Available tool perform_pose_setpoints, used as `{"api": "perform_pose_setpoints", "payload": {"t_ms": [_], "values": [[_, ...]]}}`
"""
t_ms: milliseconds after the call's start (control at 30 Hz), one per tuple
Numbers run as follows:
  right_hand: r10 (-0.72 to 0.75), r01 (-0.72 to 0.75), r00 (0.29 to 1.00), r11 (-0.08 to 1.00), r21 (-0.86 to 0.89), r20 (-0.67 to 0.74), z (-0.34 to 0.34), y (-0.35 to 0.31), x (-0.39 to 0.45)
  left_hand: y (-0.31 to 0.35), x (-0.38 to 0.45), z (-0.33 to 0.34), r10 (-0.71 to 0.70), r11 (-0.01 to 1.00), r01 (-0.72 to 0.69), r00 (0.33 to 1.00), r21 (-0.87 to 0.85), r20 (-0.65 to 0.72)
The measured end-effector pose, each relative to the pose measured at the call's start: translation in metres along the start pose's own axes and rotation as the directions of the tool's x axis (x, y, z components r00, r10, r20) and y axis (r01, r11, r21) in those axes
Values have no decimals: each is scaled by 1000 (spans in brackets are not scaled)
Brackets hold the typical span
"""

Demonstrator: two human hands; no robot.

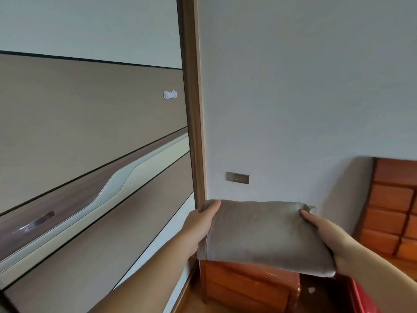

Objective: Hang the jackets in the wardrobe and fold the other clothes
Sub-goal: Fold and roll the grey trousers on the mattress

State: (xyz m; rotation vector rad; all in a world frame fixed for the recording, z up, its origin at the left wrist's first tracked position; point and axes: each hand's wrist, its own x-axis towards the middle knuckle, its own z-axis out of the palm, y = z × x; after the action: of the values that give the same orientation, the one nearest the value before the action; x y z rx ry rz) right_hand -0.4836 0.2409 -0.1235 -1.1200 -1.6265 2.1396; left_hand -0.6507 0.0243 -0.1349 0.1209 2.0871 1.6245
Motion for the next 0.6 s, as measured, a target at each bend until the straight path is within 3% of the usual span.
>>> {"api": "perform_pose_setpoints", "payload": {"t_ms": [367,600], "values": [[-113,140,957,987,-84,268,75,-111,170,92,123,-19,13,997,-32,965,-71,-260],[-4,107,867,978,-178,499,124,-155,258,123,249,-40,29,988,-64,972,-139,-235]]}}
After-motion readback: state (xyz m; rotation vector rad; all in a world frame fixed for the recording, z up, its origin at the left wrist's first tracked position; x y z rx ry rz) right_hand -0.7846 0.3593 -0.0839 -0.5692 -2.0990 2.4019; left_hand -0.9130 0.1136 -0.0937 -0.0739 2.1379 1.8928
